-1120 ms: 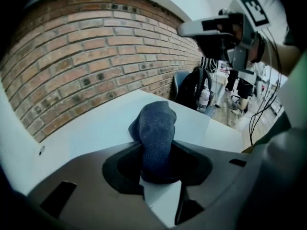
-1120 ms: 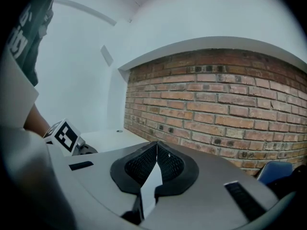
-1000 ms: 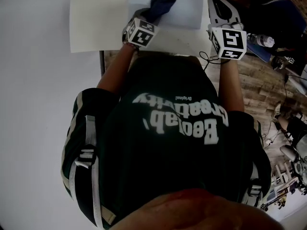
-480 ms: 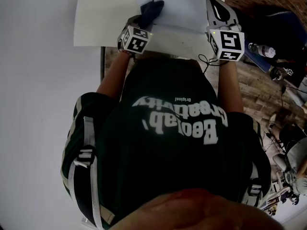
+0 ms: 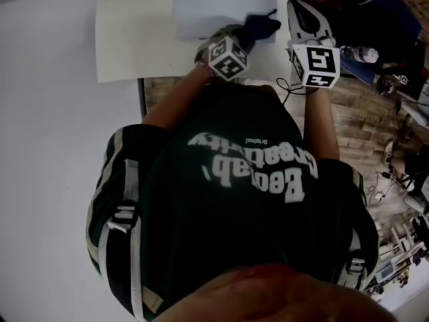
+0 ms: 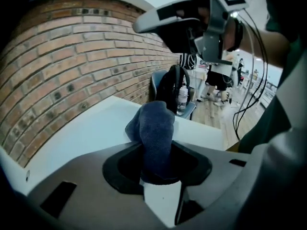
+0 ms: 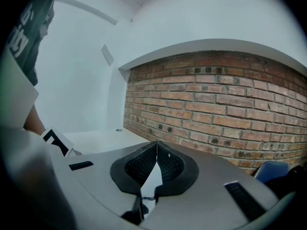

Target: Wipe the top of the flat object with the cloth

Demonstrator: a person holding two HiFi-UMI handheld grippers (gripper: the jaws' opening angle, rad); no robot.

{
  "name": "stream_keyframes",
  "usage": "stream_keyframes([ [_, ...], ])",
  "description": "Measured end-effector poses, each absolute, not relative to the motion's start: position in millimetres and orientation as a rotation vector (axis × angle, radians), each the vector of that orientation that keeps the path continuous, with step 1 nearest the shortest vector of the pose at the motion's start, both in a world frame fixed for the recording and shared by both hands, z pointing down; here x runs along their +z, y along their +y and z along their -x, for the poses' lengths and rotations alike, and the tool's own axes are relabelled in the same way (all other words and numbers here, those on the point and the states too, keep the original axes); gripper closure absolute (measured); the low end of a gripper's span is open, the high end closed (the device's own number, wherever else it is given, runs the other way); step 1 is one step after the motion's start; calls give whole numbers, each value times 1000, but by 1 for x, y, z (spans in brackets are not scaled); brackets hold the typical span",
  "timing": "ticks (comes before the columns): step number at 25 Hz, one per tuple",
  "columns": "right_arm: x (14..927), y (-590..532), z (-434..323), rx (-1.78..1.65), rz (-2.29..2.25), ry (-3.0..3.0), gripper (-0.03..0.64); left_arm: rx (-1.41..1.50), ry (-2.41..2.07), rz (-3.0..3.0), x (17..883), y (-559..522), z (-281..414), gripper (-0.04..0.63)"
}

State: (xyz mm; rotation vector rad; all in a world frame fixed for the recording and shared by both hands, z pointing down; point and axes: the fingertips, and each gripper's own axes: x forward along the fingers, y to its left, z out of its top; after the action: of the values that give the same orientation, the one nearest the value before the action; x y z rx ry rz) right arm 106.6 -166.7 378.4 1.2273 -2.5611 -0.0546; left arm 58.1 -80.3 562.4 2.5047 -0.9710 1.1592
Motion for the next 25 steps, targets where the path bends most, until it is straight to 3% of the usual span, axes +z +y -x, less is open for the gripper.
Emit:
stream_keyframes([
  [5, 379, -162, -129, -45, -1277, -2529, 621, 1179, -888, -2568, 562, -80, -98, 442],
  [9, 379, -163, -135, -42, -1286, -2522, 621, 1154, -924, -2547, 562, -81, -85, 442],
  [25, 379, -169, -69, -52, -1063, -2643, 621, 1104, -1452, -2023, 564, -47, 117, 440],
])
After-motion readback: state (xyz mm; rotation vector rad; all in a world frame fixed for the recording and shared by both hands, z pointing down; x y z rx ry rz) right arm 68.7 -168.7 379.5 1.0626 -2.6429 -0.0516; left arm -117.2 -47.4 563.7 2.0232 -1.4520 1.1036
